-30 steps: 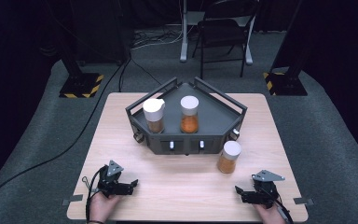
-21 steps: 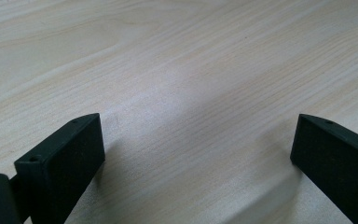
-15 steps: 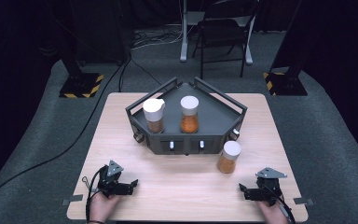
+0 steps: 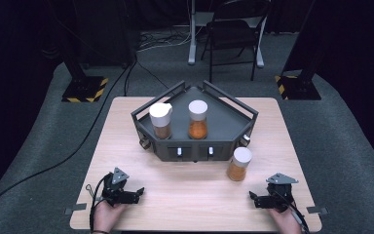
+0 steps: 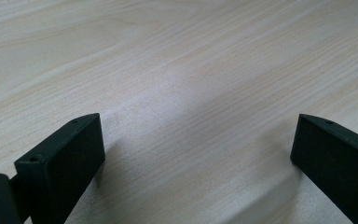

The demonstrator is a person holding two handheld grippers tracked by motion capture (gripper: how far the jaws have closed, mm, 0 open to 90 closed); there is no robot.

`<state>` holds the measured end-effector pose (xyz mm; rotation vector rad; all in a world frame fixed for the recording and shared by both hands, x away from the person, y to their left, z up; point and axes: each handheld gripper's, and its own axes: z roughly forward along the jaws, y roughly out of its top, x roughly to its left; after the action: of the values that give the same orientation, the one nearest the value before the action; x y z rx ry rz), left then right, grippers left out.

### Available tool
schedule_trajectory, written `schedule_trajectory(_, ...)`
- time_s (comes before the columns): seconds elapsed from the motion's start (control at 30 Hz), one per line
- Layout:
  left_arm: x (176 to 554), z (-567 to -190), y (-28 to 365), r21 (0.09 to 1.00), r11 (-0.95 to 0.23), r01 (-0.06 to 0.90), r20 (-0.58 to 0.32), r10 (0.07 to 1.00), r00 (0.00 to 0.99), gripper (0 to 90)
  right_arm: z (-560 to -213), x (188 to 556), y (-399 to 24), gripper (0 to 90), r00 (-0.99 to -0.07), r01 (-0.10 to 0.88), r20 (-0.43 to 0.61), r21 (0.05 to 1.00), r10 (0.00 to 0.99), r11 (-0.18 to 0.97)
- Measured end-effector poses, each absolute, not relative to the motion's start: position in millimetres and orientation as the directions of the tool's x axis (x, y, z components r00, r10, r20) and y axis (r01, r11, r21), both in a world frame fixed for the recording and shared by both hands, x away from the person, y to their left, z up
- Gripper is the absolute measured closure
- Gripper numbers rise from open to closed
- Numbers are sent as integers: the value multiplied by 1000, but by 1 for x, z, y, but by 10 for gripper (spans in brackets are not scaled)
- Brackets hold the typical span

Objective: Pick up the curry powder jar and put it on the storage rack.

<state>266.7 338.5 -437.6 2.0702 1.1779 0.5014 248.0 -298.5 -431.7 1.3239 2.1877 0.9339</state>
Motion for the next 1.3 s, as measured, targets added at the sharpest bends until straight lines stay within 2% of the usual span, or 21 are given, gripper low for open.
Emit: schedule_trajectory(1.3,267,-438,338,729,-347,590,-6,858,513,25,-432,250,-299,0,-458,609,-8,726,889,320)
